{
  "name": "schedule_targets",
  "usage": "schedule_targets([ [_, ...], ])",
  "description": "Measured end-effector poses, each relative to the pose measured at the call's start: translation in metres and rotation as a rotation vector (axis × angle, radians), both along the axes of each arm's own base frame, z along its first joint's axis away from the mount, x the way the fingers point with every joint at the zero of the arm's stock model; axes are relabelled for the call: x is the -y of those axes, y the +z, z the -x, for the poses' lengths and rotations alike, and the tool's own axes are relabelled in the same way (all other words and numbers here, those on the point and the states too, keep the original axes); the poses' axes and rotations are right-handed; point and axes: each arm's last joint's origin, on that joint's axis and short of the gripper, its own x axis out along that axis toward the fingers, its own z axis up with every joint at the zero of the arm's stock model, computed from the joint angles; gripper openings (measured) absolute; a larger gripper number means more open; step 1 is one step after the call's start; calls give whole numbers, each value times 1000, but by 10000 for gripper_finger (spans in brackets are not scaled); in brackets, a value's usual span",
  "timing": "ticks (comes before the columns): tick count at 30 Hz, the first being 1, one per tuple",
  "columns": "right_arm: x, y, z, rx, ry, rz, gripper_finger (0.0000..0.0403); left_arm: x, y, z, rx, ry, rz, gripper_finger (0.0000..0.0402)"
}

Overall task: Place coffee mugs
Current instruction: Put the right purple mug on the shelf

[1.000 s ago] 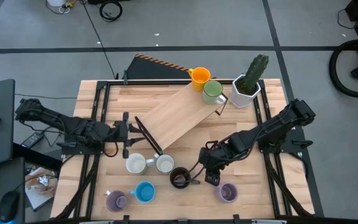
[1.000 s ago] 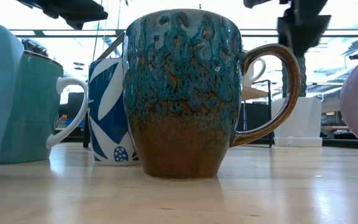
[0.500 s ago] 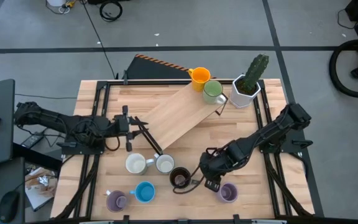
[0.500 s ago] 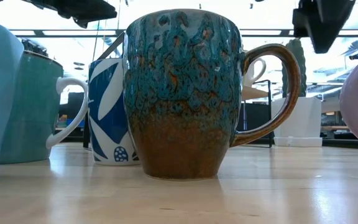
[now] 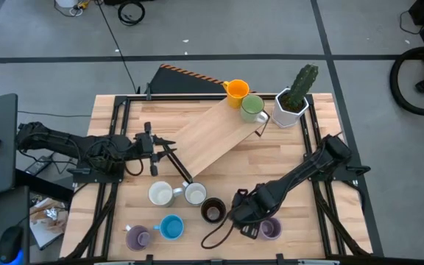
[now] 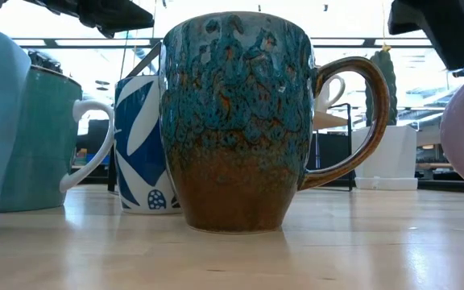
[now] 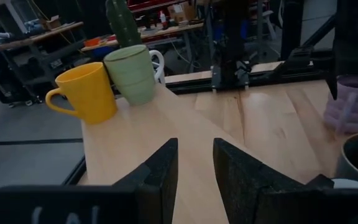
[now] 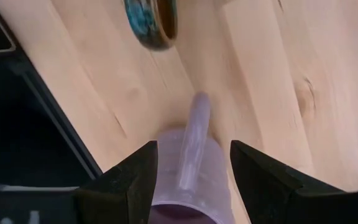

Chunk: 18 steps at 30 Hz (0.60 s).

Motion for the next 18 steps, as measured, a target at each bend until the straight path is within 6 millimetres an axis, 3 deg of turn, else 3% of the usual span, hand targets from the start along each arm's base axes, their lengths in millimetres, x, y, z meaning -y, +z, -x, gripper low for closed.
schedule_targets([
  [18,-5,-41,-4,-115,-7,12,201,0,-1,0,-8,-1,-8,107],
])
